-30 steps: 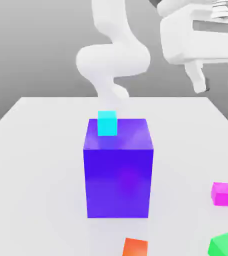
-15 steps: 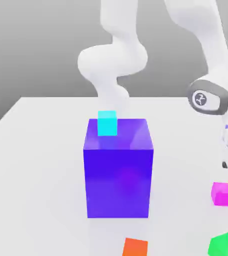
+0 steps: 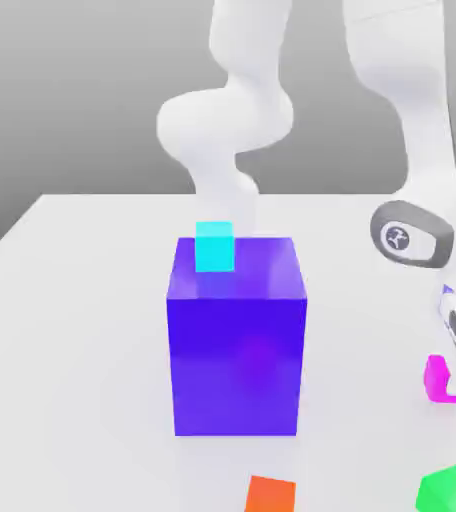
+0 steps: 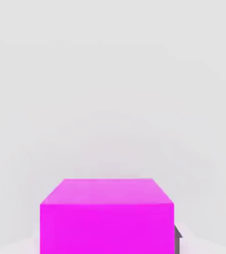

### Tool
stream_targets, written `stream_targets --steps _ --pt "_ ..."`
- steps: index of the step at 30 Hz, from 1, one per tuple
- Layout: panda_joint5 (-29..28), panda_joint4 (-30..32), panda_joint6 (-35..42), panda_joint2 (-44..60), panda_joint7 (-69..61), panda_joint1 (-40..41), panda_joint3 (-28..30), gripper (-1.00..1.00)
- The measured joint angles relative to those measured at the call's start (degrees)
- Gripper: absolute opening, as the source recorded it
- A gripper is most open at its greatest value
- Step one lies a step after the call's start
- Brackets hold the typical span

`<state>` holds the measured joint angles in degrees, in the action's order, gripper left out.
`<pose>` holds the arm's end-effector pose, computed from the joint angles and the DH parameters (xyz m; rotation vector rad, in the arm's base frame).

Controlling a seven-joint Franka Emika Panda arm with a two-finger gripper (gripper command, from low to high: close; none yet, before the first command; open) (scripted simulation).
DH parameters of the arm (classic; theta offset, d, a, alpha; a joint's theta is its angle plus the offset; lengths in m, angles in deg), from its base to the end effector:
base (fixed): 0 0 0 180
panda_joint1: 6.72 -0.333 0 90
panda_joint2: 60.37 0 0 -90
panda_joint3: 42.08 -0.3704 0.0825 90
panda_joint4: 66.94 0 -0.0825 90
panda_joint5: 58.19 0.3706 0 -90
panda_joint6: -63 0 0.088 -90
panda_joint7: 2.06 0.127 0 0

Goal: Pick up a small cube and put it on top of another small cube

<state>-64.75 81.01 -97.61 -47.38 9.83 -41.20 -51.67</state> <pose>0.3186 0.3179 0.2261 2.9686 1.0260 -0.0006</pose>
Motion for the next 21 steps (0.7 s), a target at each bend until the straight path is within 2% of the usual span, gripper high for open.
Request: stream_targets --steps 3,11,15,16,21 --pt "1.9 -3.8 4.4 -0.7 -2.3 2.1 0.8 -1.00" --pt "4.8 -20.0 15.9 3.9 -8.0 9.6 5.9 -1.00" --pt "4.5 -22.6 11.9 10.6 -8.3 10.4 7.0 -1.00" --pt "4.4 -22.8 10.6 12.0 -8.3 10.4 7.1 1.00" --pt "4.4 -22.8 10.6 12.0 -8.3 10.4 7.1 1.00"
